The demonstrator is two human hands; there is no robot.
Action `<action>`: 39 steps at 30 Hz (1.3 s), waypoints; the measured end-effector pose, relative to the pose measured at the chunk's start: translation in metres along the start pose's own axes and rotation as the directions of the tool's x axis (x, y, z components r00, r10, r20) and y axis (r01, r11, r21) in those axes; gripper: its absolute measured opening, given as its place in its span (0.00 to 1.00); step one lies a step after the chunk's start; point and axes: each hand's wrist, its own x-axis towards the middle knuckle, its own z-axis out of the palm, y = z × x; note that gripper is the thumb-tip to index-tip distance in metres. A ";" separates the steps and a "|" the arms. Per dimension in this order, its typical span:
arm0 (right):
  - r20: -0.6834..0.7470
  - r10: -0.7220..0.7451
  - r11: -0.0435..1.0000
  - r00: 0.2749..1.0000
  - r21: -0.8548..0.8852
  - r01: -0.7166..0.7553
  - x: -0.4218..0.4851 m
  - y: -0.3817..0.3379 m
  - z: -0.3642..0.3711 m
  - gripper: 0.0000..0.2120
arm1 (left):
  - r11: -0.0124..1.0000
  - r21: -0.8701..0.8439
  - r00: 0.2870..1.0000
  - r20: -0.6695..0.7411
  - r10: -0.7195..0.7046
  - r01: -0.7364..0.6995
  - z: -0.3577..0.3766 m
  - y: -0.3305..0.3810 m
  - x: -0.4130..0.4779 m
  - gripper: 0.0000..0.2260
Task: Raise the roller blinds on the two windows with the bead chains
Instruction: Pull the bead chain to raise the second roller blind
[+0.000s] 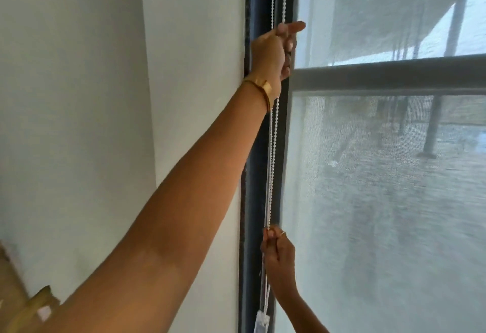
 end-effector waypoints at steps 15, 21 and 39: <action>0.320 0.037 0.984 0.947 0.151 -0.090 0.164 -0.153 -0.012 0.24 | 0.988 0.120 0.992 -0.091 -0.084 0.095 -0.079 -0.132 -0.101 0.17; 0.379 -0.083 0.946 0.921 0.321 -0.046 0.213 -0.213 0.004 0.20 | 0.960 -0.022 0.959 -0.038 -0.280 0.280 -0.099 -0.170 -0.143 0.18; 0.096 -0.115 0.982 0.989 0.159 0.099 0.121 -0.101 0.004 0.14 | 0.951 0.212 0.969 -0.150 -0.195 0.224 -0.103 -0.158 -0.133 0.23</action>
